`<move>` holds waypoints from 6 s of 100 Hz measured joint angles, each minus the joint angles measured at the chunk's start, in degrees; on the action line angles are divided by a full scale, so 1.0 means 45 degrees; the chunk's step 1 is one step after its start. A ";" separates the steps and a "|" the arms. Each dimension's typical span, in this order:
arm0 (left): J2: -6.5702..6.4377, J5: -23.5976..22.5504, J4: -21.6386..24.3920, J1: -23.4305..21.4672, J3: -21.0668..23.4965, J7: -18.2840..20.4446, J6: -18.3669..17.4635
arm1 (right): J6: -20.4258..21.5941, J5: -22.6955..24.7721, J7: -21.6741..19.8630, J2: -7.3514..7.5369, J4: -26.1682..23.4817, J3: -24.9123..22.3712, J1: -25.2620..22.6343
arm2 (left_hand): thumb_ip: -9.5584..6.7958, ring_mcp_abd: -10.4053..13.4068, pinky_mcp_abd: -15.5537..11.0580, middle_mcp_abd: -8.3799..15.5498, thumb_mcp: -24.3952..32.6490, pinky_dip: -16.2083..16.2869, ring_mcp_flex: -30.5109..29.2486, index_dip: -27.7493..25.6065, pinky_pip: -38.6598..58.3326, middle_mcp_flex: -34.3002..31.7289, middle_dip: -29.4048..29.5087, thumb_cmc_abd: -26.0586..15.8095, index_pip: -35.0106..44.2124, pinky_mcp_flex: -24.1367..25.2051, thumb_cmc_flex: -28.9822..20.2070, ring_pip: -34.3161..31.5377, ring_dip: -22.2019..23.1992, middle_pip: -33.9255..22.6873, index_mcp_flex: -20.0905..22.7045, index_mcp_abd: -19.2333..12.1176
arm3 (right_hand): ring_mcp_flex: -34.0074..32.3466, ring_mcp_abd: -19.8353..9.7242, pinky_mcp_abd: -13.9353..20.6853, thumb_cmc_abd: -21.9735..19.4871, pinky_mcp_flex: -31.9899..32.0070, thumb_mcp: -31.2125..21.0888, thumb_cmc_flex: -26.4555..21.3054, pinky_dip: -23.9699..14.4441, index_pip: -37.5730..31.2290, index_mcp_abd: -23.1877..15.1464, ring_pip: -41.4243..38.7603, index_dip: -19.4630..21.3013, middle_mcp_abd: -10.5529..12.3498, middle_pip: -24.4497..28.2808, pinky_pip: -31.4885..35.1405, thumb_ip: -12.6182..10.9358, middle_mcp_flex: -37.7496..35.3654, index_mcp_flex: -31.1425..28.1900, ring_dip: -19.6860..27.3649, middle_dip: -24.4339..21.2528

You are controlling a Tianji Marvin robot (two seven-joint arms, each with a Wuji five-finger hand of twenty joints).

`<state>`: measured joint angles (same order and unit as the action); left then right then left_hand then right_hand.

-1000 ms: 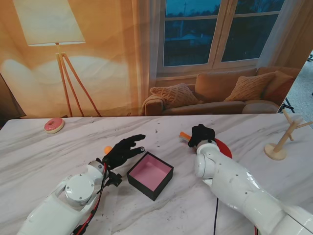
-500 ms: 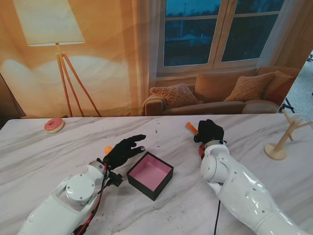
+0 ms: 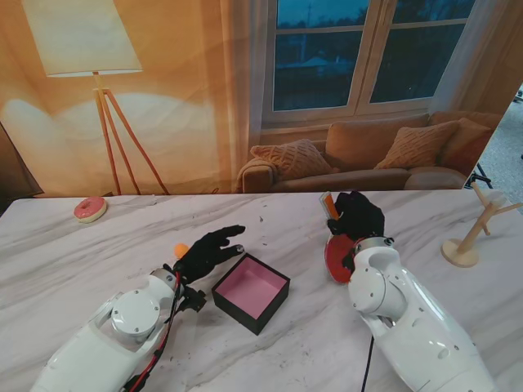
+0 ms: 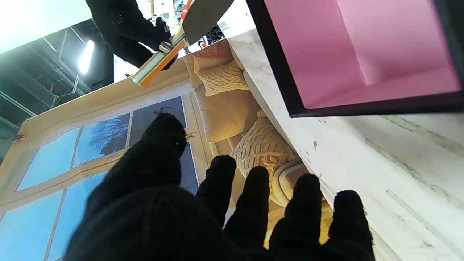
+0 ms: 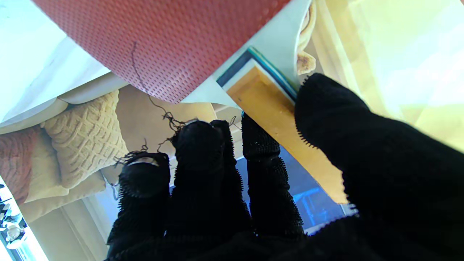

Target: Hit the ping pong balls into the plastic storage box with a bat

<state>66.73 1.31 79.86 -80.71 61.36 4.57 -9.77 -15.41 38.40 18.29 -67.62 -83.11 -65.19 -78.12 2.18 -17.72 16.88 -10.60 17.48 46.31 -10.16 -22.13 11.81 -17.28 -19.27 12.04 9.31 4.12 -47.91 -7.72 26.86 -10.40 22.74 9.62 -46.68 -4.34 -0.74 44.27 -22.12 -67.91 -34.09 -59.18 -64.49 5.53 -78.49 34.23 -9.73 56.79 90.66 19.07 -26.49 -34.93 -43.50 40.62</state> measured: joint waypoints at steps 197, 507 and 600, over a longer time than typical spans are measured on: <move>0.0013 0.0065 -0.0034 0.0010 -0.0038 0.0020 -0.0046 | 0.2860 -0.3737 -0.3261 0.0490 -0.3869 -0.3586 -0.4474 | -0.0001 -0.0005 0.0000 -0.0006 -0.0486 0.0002 0.0000 0.0002 0.0000 -0.0004 0.0000 -0.0152 -0.0123 0.0002 -0.0010 0.0008 0.0003 0.0036 0.0303 0.0004 | 0.1236 0.0130 0.0032 -0.1480 0.1511 0.1385 -0.0884 0.1234 0.3719 -0.1388 0.0631 -0.2149 0.0406 -0.1566 -0.1509 -0.0017 -0.0605 -0.0209 0.0925 0.0382; 0.0012 0.0492 0.0063 0.0018 -0.0057 0.0374 0.0451 | 0.3598 -0.4183 -0.4064 0.0599 -0.2833 -0.3391 -0.4001 | -0.0001 -0.0027 0.0035 -0.0175 -0.1209 0.0325 0.0000 0.0002 0.0167 -0.0498 0.0000 -0.0603 -0.0149 -0.0170 -0.0461 0.0020 0.0027 0.0158 0.0691 0.0015 | 0.1543 -0.0164 -0.0123 -0.0407 0.1784 0.0472 0.0267 0.1393 0.1183 -0.3485 0.1237 0.1985 0.0483 -0.0432 -0.2366 -0.1028 -0.0299 -0.0526 -0.0752 0.1502; 0.0013 0.0556 0.0063 0.0023 -0.0048 0.0435 0.0460 | 0.3778 -0.4883 -0.4373 0.0774 -0.2584 -0.3286 -0.4007 | -0.0001 -0.0172 0.0162 -0.0189 -0.1399 0.0478 0.0000 0.0002 0.0258 -0.0498 0.0000 -0.0781 -0.0149 -0.0331 -0.0594 0.0020 0.0140 0.0158 0.0692 0.0019 | -0.3027 0.2337 -0.1789 -0.1309 -0.2002 0.1746 -0.1633 0.3995 0.2389 -0.2958 0.4916 -0.1794 0.0330 -0.3678 -0.1224 -0.0722 -0.7239 -0.1356 0.3322 -0.0901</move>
<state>66.78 3.81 80.14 -80.60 61.15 6.52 -7.69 1.59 16.43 -1.39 -64.14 -94.74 -79.98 -96.15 2.17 -18.49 17.61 -11.45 11.18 48.46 -10.16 -22.12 12.97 -19.52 -19.27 8.53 8.64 2.63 -50.59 -7.63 27.49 -9.69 25.85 9.71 -60.30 6.18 -8.78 38.38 -31.13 -60.05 -41.44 -41.20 -53.74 -7.77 -56.37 26.15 -8.25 40.24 85.16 15.82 -59.06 -41.03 -28.55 36.56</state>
